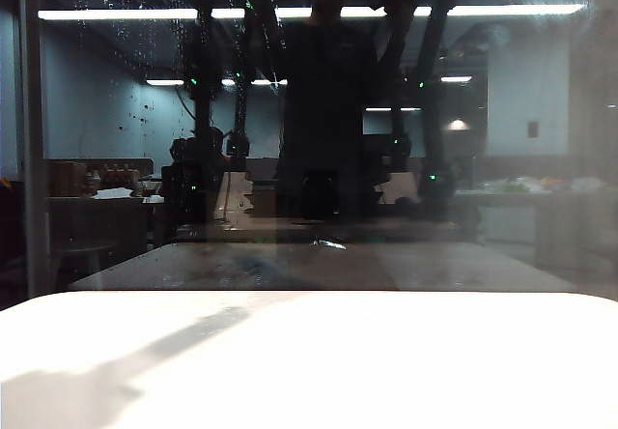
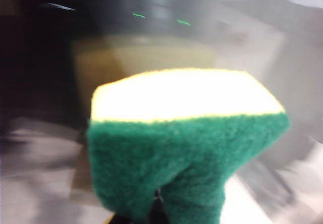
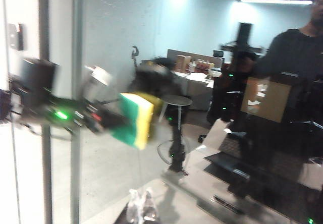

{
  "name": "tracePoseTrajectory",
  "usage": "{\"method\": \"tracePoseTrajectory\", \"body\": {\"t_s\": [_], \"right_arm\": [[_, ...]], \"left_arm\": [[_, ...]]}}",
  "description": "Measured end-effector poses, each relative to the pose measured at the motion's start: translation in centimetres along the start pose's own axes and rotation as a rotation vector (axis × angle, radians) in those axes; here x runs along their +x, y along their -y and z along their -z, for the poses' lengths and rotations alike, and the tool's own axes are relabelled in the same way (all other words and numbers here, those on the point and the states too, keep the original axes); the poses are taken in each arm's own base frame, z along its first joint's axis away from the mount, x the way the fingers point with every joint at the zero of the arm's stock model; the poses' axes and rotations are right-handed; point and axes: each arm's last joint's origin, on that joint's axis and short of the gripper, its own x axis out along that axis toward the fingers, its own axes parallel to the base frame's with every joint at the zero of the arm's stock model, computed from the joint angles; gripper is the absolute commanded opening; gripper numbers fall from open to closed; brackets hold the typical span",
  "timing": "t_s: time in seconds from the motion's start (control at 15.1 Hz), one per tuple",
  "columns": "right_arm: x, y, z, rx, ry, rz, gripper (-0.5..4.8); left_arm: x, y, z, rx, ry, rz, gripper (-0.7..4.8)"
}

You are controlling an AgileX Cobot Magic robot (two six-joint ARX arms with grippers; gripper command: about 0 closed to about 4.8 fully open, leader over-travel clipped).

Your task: Reach upward to find where there is water on the glass, pick up the sponge from the table, dry the water, and finally place the sponge back on the table.

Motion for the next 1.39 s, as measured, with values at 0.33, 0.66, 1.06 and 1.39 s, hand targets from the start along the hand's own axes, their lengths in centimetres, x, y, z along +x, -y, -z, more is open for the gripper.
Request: {"method": "tracePoseTrajectory", "body": {"t_s": [0.33, 0.66, 1.06, 1.39], "right_arm": [[0.3, 0.3, 0.2, 0.006, -0.006, 0.0, -0.05], [0.3, 0.3, 0.2, 0.006, -0.006, -0.001, -0.05], [0.3, 0.3, 0.2, 0.004, -0.003, 0.0, -0.05], [0.3, 0.3, 0.2, 0.002, -0.002, 0.0, -0.05]], "left_arm": [[-3.9, -5.1, -1.6, 0.025, -0.006, -0.2, -0.06], [-7.8, -10.4, -2.3, -0.002, -0.034, -0.394, -0.06], [-7.2, -9.7, -1.8, 0.011, -0.077, -0.282, -0.06], [-1.6, -2.3, 0.3, 0.043, -0.112, -0.03, -0.06]]}}
